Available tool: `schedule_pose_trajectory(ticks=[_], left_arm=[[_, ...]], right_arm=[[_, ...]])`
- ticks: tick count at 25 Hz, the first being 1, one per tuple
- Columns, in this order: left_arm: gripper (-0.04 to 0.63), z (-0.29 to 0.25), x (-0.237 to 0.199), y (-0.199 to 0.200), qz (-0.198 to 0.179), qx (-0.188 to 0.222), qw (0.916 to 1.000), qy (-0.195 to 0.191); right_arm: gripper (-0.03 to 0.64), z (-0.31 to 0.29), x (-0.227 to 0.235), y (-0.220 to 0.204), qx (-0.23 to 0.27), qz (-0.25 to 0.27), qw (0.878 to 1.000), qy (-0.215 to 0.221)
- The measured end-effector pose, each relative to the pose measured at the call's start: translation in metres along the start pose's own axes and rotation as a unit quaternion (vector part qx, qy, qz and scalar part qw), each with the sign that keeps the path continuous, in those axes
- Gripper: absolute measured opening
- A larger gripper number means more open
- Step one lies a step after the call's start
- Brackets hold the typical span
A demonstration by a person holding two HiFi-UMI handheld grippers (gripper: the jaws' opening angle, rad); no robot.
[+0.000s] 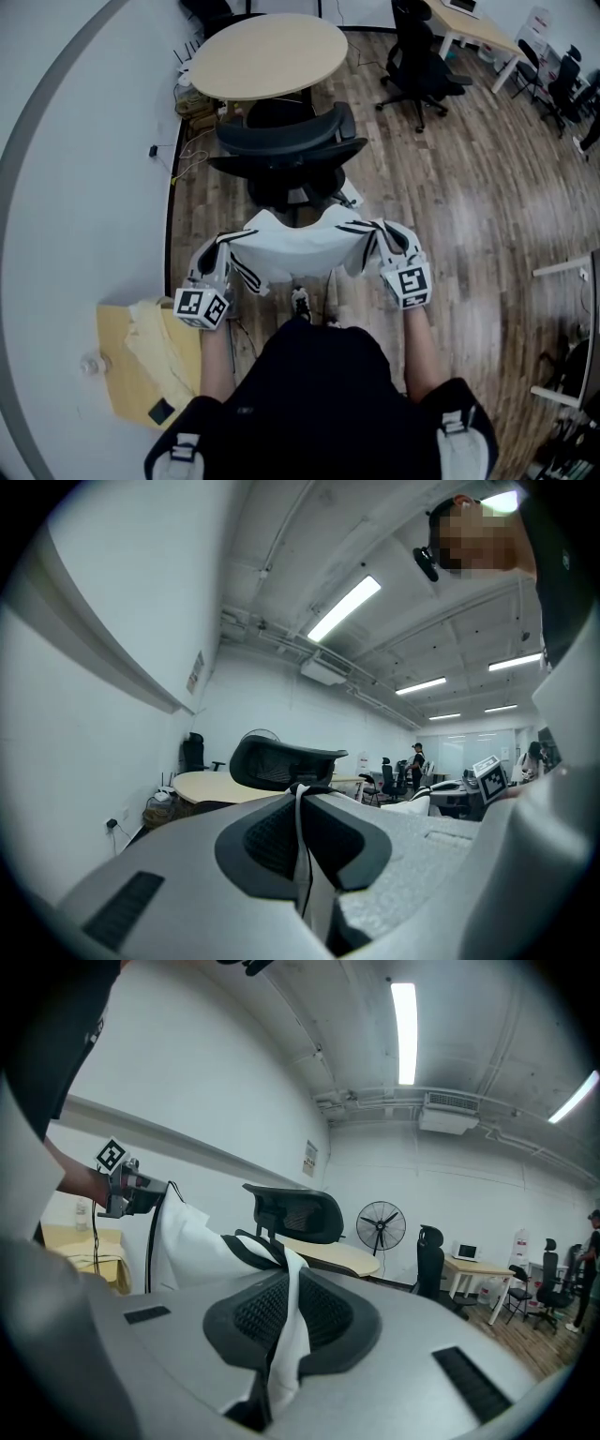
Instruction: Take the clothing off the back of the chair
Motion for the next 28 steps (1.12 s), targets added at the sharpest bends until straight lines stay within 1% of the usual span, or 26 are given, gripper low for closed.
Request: schedule_pose_trajectory(ticks=[10,16,28], left_arm=[[0.014,0.041,0.029,-0.009,-0.001,0.0,0.9999,0.014],[0.014,0.053,0.048,-0.017,0.005,-0.002,0.9999,0.014],[0.014,0.067,0.063,-0.018,-0.001,-0.003,0.9999,0.014]], right_arm=[[0.012,0.037,-0.011,-0.019,-0.002,0.003,1.0,0.012],[0.012,0.058,-0.01,-0.034,-0.017,0.004,1.0,0.013],[0.012,0.079,-0.014,-0.045,-0.012,-0.001,1.0,0.012]])
Point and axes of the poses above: the fingertips, and each gripper's own axes: z backward along the fingers, x to its right, y out of its top, the point moved 5 cm from there along z, backward along the fingers, and after that the axes turned 12 degrees about -z, right-handed, at the moved point
